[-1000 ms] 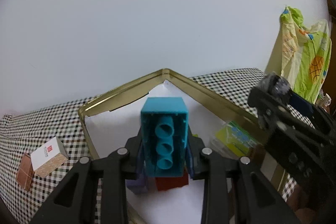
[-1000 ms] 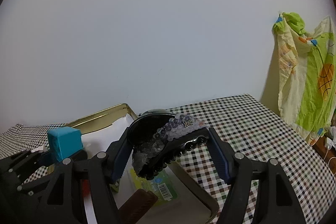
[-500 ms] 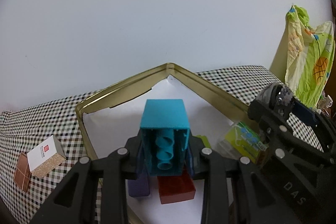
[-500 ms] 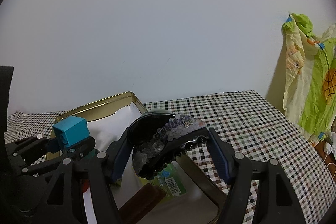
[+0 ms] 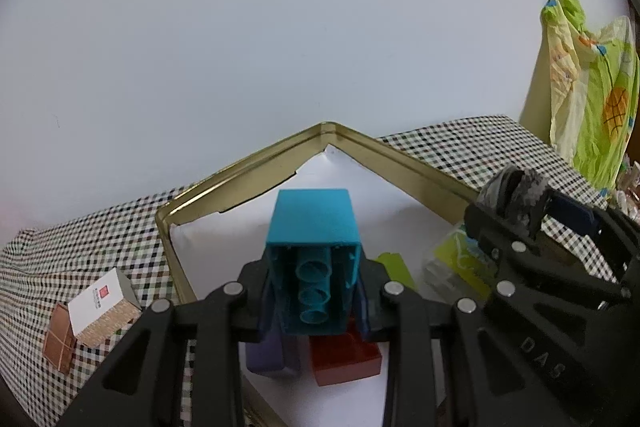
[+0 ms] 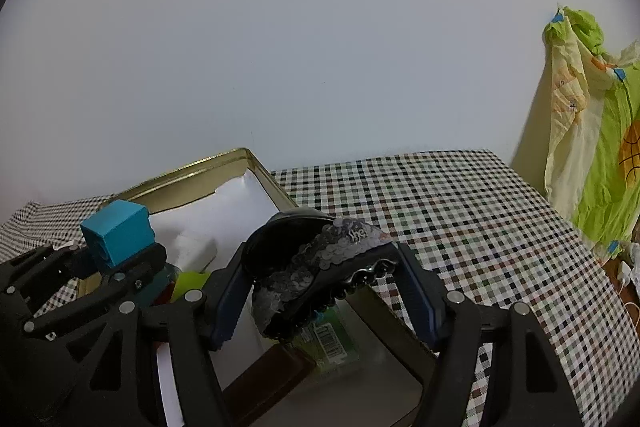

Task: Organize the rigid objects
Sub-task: 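Lower the blue brick with the left tool while the right tool lowers the tank into the tray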

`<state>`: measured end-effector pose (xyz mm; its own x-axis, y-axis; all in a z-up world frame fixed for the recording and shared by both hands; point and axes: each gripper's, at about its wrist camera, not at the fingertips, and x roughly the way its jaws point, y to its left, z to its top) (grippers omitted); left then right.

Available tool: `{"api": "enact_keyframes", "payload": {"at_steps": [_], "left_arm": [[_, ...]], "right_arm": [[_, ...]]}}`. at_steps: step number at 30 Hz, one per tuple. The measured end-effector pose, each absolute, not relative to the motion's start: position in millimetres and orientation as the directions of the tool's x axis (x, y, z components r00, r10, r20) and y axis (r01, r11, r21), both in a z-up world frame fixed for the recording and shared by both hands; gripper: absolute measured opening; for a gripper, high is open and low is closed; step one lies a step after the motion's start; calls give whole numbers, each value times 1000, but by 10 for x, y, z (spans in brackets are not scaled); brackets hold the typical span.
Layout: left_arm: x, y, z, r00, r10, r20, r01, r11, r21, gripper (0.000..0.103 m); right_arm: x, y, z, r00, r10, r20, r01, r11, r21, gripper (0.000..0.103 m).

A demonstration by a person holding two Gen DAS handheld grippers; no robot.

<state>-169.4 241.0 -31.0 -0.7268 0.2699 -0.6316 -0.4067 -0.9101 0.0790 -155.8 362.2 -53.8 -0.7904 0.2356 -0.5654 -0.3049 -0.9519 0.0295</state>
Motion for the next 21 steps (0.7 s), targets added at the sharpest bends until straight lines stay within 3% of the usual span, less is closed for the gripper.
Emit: {"api": "enact_keyframes", "payload": {"at_steps": [12,21], "left_arm": [[-1738,2438,-340,-733,266,-626,-403,-911,85,30],[-1712,2418,-343,-751,246,-612,-398,-909,124,30]], "right_arm": [[-1584,3717,-563,-786,166,-596,-293,-948,122,71],[-1597,3688,-555,-780,180,-599,-287,-954,88,71]]}}
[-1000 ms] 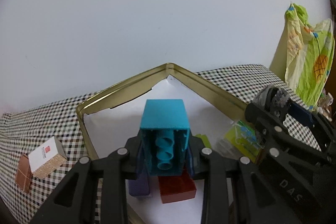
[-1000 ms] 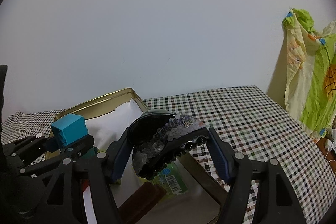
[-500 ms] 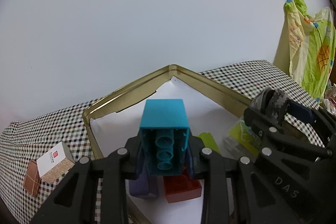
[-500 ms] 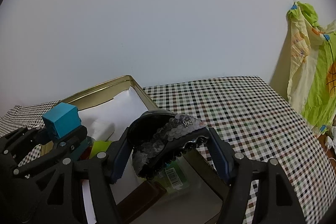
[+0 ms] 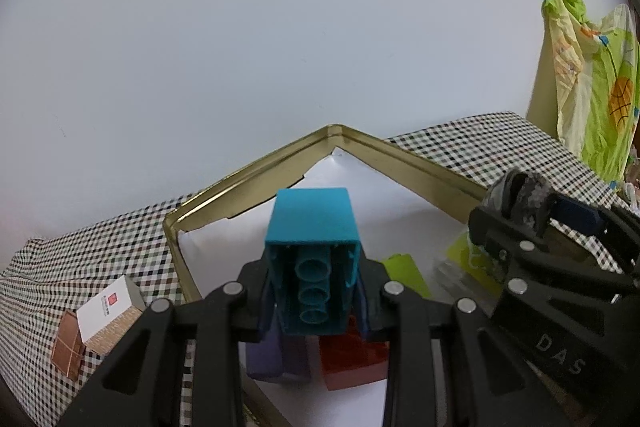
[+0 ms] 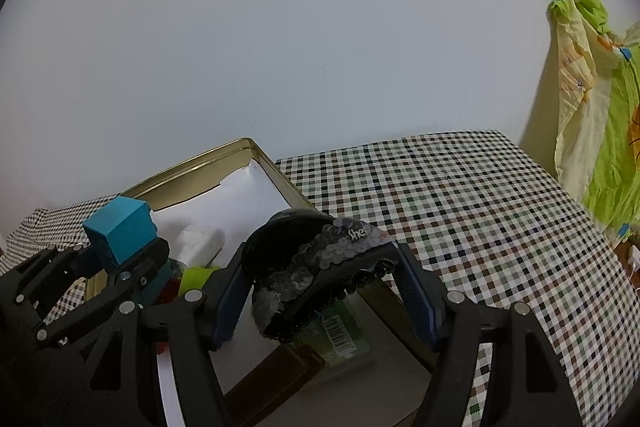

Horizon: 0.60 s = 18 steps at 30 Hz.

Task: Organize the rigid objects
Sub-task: 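Lower the blue brick with the left tool while the right tool lowers the tank into the tray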

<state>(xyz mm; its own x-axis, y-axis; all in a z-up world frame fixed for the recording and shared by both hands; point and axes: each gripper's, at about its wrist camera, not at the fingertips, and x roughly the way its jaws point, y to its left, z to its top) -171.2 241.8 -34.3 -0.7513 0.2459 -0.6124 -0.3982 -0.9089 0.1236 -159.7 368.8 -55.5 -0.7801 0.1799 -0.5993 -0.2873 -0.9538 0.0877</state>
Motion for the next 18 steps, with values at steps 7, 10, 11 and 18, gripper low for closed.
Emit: {"api": "enact_keyframes", "payload": {"at_steps": [7,10,11,18], "left_arm": [[-1837,2357,-400,-749,204,-631,-357,-926,125,30],[-1914,2323,-440,-715,207,-667,-358,-929,95,31],[-1926,2307,-443,-703,215,-678,-359,-930,77,32],[-1946,2334,-530,-702,189,-687,-354,-929,106,42]], "right_arm": [[-1588,3596,-526,-802,160,-575,-245,-967,73,72],[-1592,3559,-526,-811,156,-564,-228,-972,59,72],[-1579,3560,-522,-818,149,-555,-223,-972,68,72],[-1593,3645,-561,-827,-6,-561,-147,-963,227,77]]}}
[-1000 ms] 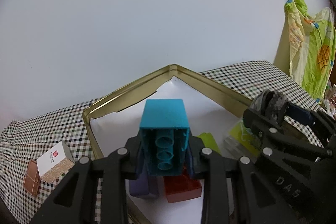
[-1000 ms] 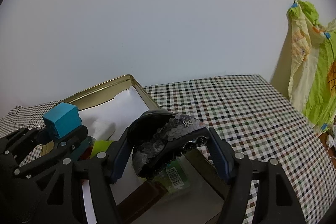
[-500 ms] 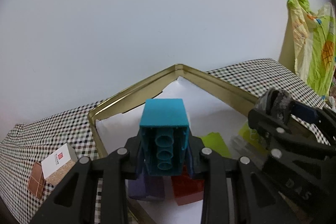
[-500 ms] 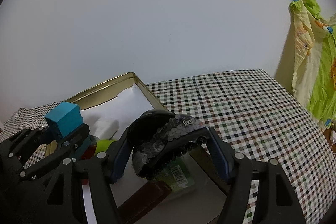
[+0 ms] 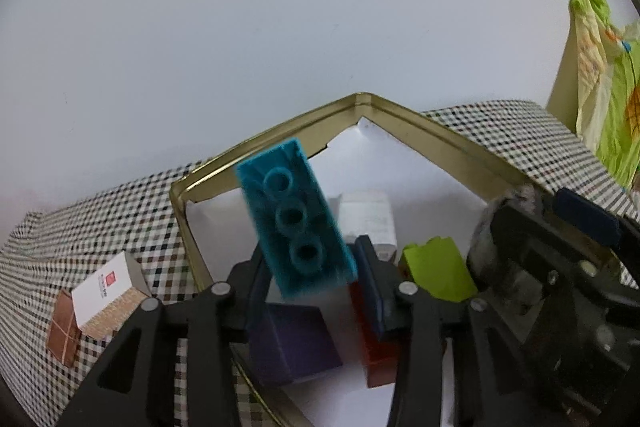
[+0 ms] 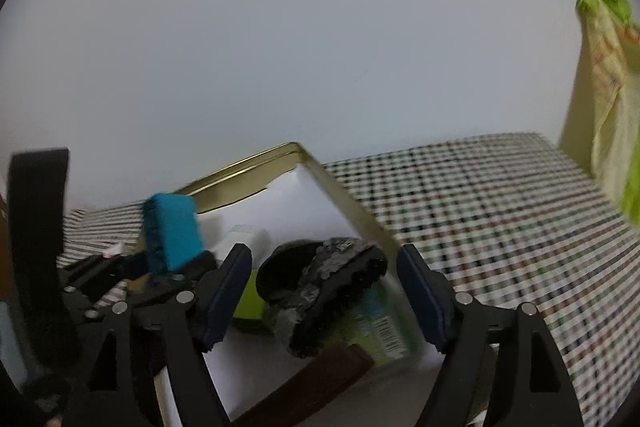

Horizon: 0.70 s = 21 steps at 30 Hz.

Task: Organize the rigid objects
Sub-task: 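Lower the blue brick with the left tool while the right tool lowers the tank into the tray, then open both tools and withdraw them from the tray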

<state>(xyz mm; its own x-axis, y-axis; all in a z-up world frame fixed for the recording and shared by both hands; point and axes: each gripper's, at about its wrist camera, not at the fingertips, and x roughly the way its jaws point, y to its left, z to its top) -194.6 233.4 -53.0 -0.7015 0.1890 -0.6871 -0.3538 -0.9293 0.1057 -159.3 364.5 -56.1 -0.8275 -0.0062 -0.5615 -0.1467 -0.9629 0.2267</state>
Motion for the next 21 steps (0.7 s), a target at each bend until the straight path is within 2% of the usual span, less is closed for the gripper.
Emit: {"api": "enact_keyframes", "payload": {"at_steps": [2,3,4,5,6,9,12,18,21], "left_arm": [[-1960,2337,-544,-701,191,-687,-354,-930,102,44],[-1963,2330,-538,-699,199,-687,-353,-931,89,58],[-1962,2315,-519,-699,204,-685,-345,-936,74,67],[-1951,2297,-486,-708,205,-676,-330,-942,60,87],[-1941,2295,-454,-720,203,-664,-318,-947,55,100],[-1902,2292,-404,-763,192,-618,-294,-953,67,102],[-1890,2303,-417,-762,178,-622,-297,-950,92,102],[-1855,2294,-421,-772,193,-605,-302,-950,83,102],[-1777,2284,-382,-802,195,-564,-295,-951,91,102]], "right_arm": [[-1582,3657,-559,-829,-52,-557,-124,-954,274,77],[-1563,3667,-545,-835,-65,-546,-119,-948,296,77],[-1540,3684,-524,-844,-68,-532,-119,-944,309,77],[-1503,3702,-491,-857,-61,-512,-123,-940,317,77],[-1447,3727,-441,-875,-36,-483,-135,-939,316,77],[-1291,3771,-323,-908,68,-414,-199,-938,283,80],[-1191,3776,-268,-920,139,-368,-244,-934,259,85],[-1138,3769,-273,-914,184,-360,-277,-934,226,85],[-1085,3763,-255,-916,213,-339,-295,-932,211,85]]}}
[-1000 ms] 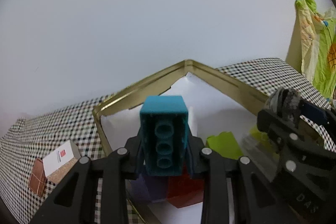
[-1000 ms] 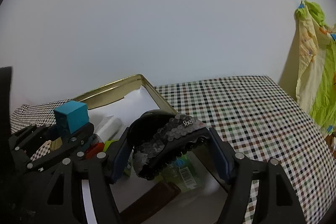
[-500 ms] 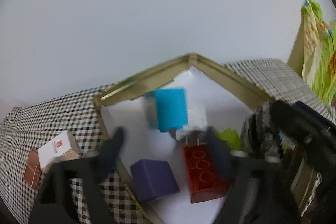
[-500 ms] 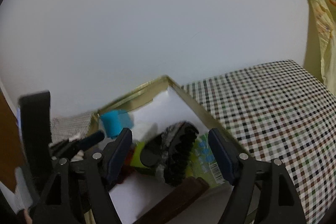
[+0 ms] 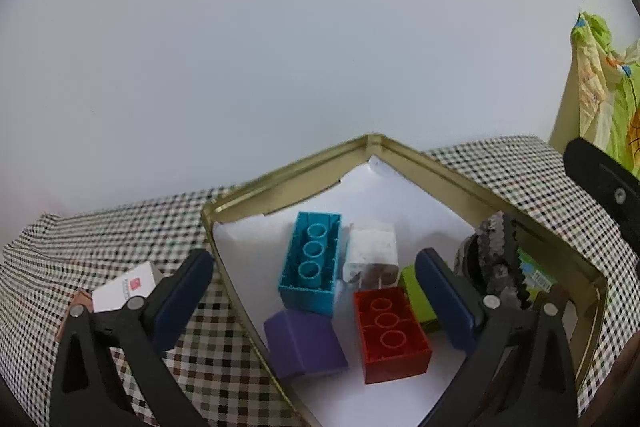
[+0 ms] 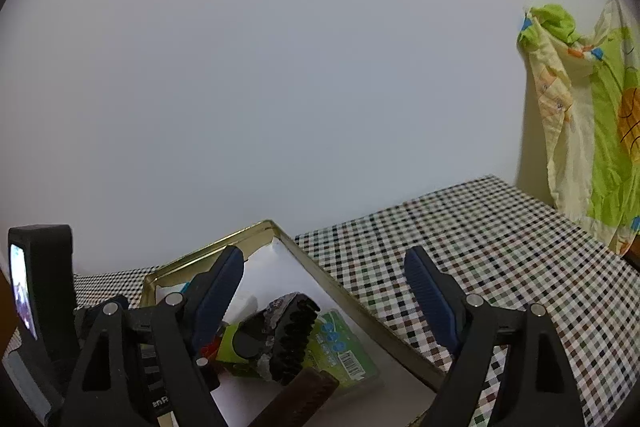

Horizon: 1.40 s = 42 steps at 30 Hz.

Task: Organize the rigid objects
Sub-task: 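Open both tools and withdraw them from the tray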

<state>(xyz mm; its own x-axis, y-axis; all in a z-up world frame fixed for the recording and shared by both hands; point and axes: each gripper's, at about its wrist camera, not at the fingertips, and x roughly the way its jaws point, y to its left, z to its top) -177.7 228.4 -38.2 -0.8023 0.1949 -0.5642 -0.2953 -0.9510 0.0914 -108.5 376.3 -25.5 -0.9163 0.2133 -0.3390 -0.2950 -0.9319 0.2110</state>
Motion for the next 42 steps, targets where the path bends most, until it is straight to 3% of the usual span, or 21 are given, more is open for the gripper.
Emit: {"api": "enact_keyframes", "payload": {"at_steps": [8,15,23,28,42], "left_arm": [[-1634,2210,-331,-845,217,-489,-299,-950,95,102],[-1450,1969,-319,-878,194,-437,-264,-959,106,102],[-1376,1797,-351,-908,136,-395,-204,-970,134,102],[-1302,1617,-346,-913,139,-383,-194,-975,108,102],[-1097,1400,-319,-909,159,-384,-211,-973,97,102]], "right_arm": [[-1007,3781,-230,-917,272,-294,-340,-916,214,85],[-844,3744,-203,-921,351,-170,-382,-897,221,85],[-709,3525,-219,-910,401,-108,-412,-905,109,85],[-564,3504,-198,-900,433,-54,-436,-891,124,85],[-227,3334,-276,-853,515,-86,-521,-830,197,85]]}}
